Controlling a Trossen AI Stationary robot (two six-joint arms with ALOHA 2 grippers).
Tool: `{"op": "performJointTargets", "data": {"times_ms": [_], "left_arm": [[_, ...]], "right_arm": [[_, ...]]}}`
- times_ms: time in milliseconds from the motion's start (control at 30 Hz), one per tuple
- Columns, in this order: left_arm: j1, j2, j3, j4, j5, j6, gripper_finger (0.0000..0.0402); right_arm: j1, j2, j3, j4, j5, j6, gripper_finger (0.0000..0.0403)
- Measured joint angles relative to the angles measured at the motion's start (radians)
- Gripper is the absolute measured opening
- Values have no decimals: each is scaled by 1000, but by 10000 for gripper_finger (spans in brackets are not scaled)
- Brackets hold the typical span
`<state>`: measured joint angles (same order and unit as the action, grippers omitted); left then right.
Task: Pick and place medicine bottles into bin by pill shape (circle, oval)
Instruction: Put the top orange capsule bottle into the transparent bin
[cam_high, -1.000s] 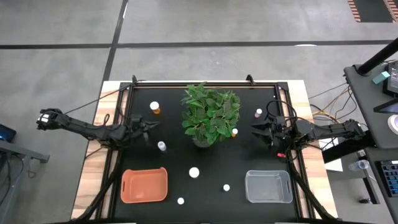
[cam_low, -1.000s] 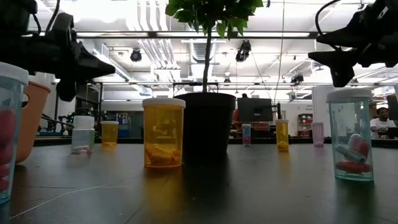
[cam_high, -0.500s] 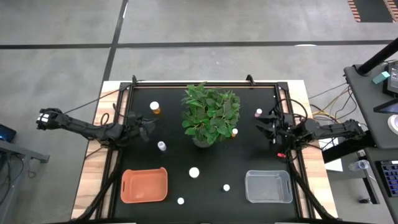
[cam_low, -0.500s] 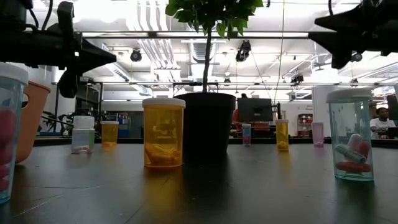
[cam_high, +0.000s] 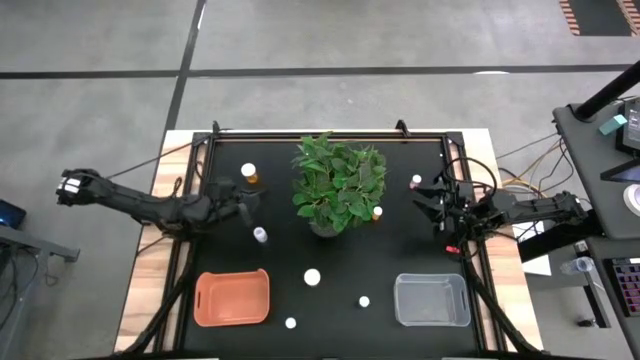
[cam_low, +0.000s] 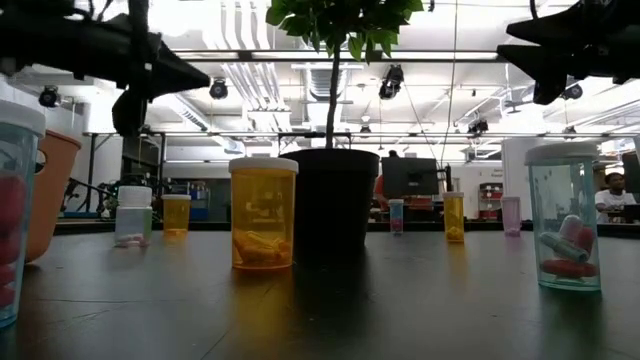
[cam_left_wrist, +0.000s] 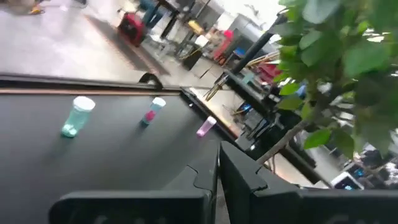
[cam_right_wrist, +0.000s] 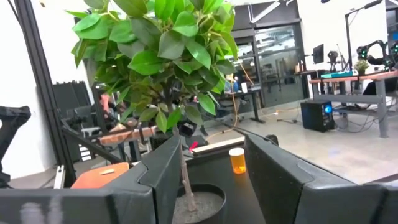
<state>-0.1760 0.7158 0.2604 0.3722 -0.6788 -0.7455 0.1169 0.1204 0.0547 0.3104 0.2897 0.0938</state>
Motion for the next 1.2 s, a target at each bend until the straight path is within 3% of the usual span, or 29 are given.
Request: {"op": "performJointTargets", "data": {"times_ms": [267, 433, 567, 833, 967, 1200], "left_arm": [[154, 17, 251, -717, 41, -239, 1], [306, 71, 361, -941, 119, -242, 1], [441, 148, 409, -1010, 202, -180, 1], [649, 300, 458, -1010, 260, 2, 22], [683, 371, 487, -1009, 292, 71, 76], [697, 482, 498, -1009, 303, 74, 211]], "right_arm": [[0, 0, 1, 0, 0, 0, 166], [0, 1, 2, -1, 0, 0, 166], [0, 0, 2, -2, 0, 0, 166], [0, 1, 2, -15, 0, 0, 166], [0, 1, 3, -15, 0, -1, 166], [0, 1, 3, -25, 0, -8, 166]]}}
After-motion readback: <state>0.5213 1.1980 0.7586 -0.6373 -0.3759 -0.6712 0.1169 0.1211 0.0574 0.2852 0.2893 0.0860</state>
